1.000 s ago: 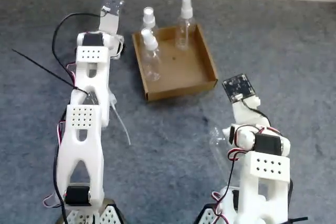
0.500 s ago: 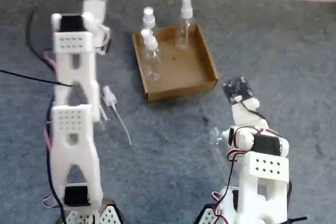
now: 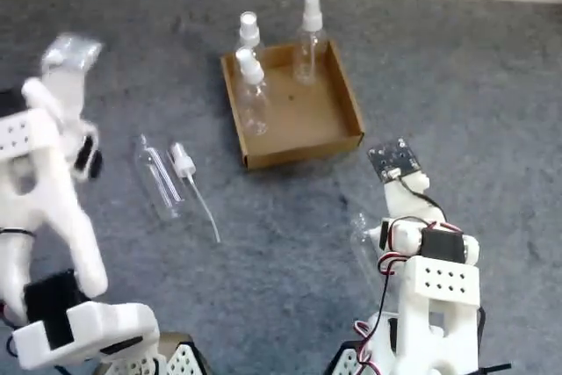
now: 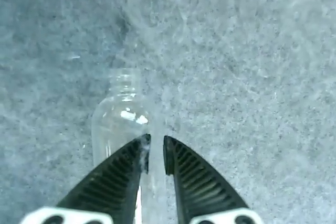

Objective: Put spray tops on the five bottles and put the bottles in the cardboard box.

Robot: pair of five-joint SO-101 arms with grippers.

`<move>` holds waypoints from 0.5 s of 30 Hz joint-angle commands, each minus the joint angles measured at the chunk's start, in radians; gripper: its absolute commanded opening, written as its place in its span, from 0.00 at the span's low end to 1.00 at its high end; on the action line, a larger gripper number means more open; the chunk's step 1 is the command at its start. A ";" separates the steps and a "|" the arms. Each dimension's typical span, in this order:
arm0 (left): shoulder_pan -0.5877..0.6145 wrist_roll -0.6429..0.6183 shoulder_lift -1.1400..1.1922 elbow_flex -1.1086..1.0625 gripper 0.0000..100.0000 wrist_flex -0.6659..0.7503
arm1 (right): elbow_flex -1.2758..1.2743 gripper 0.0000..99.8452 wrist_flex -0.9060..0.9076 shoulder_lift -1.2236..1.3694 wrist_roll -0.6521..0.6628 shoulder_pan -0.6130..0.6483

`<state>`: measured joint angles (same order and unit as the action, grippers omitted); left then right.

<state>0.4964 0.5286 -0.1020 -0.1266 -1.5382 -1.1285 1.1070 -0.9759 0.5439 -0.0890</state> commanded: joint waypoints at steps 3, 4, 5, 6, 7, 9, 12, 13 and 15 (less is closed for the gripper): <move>0.044 -0.038 0.053 -0.314 0.00 0.348 | -0.001 0.01 -0.021 -0.012 0.011 0.007; 0.045 -0.051 0.074 -0.326 0.00 0.374 | -0.013 0.01 -0.021 -0.015 0.012 0.007; 0.051 -0.060 0.096 -0.334 0.00 0.391 | -0.027 0.01 -0.021 -0.016 0.012 0.008; 0.067 -0.066 0.114 -0.337 0.01 0.404 | -0.041 0.01 -0.021 -0.016 0.012 0.010; 0.082 -0.066 0.134 -0.335 0.01 0.411 | -0.050 0.01 -0.021 -0.016 0.012 0.010; 0.117 -0.061 0.159 -0.334 0.04 0.413 | -0.058 0.01 -0.021 -0.016 0.014 0.010; 0.174 -0.058 0.170 -0.334 0.12 0.411 | -0.053 0.01 -0.021 -0.016 0.014 0.008; 0.191 -0.048 0.170 -0.334 0.14 0.411 | -0.053 0.01 -0.021 -0.016 0.014 0.008; 0.223 0.005 0.179 -0.334 0.15 0.411 | -0.053 0.01 -0.021 -0.016 0.014 0.008</move>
<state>0.6544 0.4795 0.0744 -0.4641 -1.1408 -1.1853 1.1055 -0.9789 0.5470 -0.0890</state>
